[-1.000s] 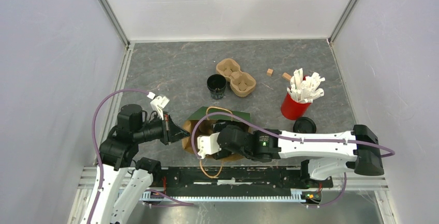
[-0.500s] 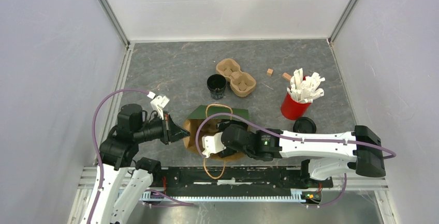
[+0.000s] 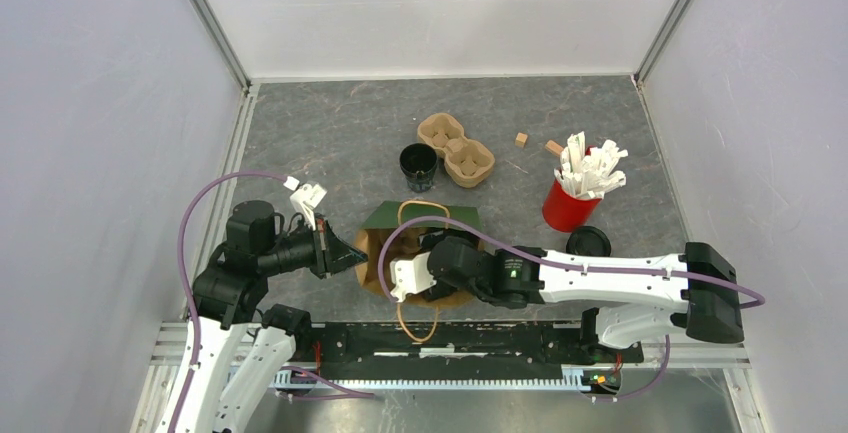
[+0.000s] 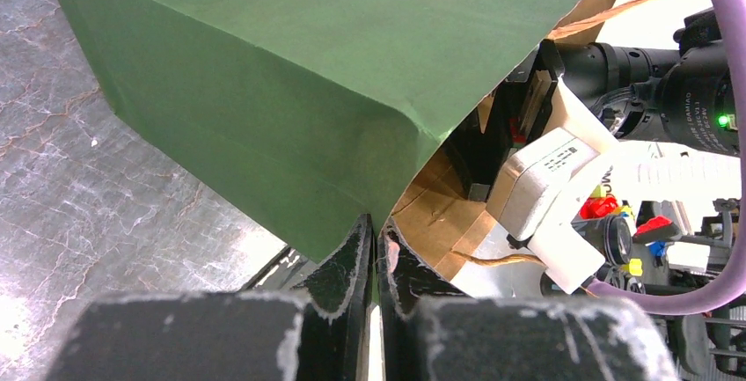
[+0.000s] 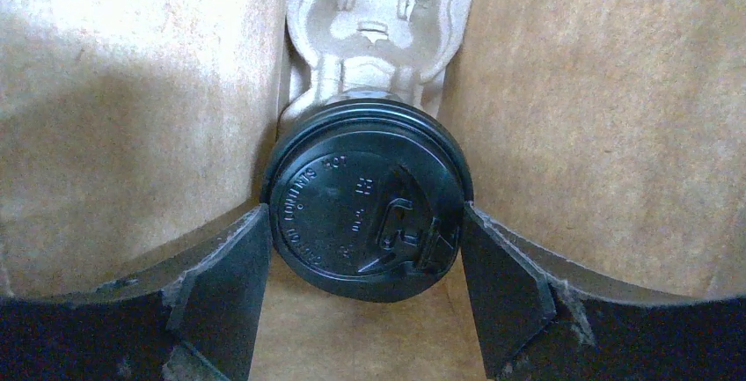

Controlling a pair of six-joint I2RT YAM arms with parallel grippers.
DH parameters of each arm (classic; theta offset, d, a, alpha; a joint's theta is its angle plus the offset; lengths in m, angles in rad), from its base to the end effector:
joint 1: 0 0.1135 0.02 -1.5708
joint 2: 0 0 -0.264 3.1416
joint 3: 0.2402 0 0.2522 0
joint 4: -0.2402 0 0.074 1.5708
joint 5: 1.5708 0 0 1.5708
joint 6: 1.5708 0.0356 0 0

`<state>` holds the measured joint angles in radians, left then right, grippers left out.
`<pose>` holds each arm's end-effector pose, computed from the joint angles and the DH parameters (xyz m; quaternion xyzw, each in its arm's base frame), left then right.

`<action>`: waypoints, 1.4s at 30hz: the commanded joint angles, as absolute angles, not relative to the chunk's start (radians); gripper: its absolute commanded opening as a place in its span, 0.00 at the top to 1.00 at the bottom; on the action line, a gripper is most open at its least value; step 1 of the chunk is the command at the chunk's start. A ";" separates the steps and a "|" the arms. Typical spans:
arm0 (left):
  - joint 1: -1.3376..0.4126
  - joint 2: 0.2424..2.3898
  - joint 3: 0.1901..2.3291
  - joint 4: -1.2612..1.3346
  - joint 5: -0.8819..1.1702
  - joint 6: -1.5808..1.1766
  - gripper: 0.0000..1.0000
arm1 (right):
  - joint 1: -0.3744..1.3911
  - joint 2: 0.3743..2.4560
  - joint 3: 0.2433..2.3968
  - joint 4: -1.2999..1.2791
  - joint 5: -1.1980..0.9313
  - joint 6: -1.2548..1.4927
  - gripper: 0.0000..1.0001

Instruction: Pack the takeout coffee

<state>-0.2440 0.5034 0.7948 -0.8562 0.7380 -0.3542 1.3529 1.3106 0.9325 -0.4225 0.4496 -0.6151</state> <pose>0.0824 -0.0452 0.3150 0.1286 0.8255 -0.4345 0.3365 0.0747 0.2659 0.2578 -0.7059 0.5700 -0.0606 0.4161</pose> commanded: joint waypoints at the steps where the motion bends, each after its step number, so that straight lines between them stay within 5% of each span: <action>1: -0.245 0.501 0.790 -0.799 0.778 -0.382 0.90 | 1.347 1.325 0.999 -0.435 0.465 -0.620 0.39; 42: -0.245 0.510 0.792 -0.800 0.773 -0.374 0.89 | 1.347 1.349 0.993 -0.495 0.478 -0.605 0.40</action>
<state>-0.2440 0.5087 0.7940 -0.8490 0.7433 -0.3538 1.3518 1.3365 0.9668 -0.4751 0.4793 -0.6151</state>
